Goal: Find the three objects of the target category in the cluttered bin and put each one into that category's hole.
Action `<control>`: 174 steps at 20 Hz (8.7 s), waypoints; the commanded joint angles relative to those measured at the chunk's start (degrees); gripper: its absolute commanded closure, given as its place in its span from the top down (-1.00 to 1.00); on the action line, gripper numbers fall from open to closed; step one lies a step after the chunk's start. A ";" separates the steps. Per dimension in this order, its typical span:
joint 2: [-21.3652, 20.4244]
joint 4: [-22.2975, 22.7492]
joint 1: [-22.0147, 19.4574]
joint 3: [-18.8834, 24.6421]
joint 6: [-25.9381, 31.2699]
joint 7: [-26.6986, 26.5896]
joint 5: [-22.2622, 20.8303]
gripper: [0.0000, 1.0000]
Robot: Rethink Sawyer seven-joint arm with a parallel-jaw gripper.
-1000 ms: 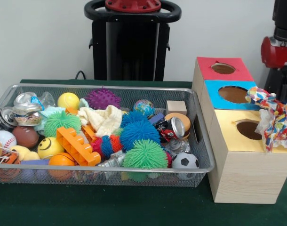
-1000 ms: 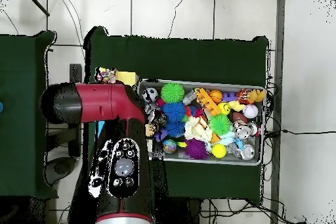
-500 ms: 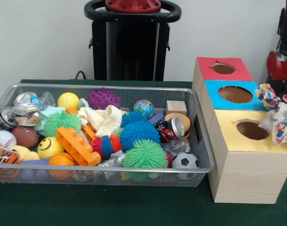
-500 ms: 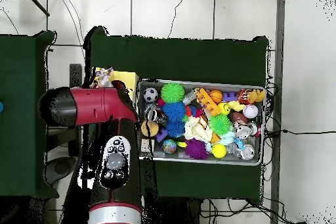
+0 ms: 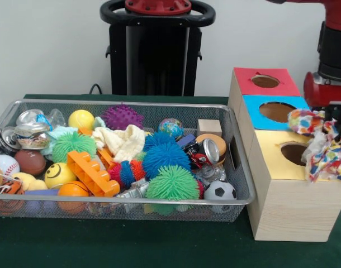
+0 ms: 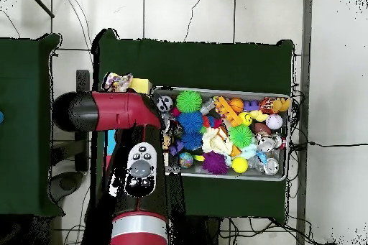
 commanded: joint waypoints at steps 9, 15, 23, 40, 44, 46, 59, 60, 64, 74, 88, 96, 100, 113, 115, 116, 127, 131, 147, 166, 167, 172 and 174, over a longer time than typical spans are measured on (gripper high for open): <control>-1.26 -1.43 -4.18 1.43 2.15 6.74 -0.43 -1.00; 1.89 -1.45 -3.58 0.57 1.25 7.55 -1.50 -1.00; 3.30 -0.24 -2.68 -0.60 -1.58 9.08 -2.13 -1.00; 6.48 -4.35 2.97 -11.00 -0.98 11.38 -3.36 -1.00; 6.86 -4.99 3.69 -12.81 -1.28 10.87 -3.21 -1.00; 6.78 -4.46 4.23 -13.63 -2.18 11.16 -3.05 -1.00; 2.16 -0.81 2.55 -9.57 2.91 6.76 1.04 -1.00; 0.45 0.04 2.01 -8.54 4.80 5.65 1.63 -1.00; -5.98 -0.23 1.56 -7.80 16.58 3.76 2.91 -1.00; -8.86 -4.31 -0.02 -5.80 23.42 4.73 4.48 -1.00; -6.96 4.55 -1.83 -1.95 7.75 4.42 4.75 -1.00; -4.54 7.46 -3.90 0.74 0.95 3.76 3.27 -1.00; -3.59 8.04 -4.30 1.25 -1.58 4.12 2.34 -1.00; -0.03 7.17 -5.78 2.59 -9.51 4.33 0.30 -1.00; -0.20 7.91 -5.65 2.66 -10.30 4.93 0.19 -1.00; -0.24 8.10 -5.58 2.68 -10.44 5.17 0.18 -1.00; 0.58 8.14 -5.91 3.35 -11.75 5.81 0.56 -1.00; 0.73 9.15 -5.93 3.78 -11.84 6.05 0.73 -1.00; 0.87 12.20 -4.08 2.71 -8.18 8.03 1.22 -1.00; 3.38 11.63 -0.91 -0.53 -7.34 11.34 2.06 -1.00; 3.82 11.18 -0.60 -0.97 -6.61 11.79 2.28 -1.00; 4.60 10.19 1.16 -3.49 -3.27 12.82 2.38 -1.00; 4.86 10.34 1.57 -4.11 -1.76 12.86 2.55 -1.00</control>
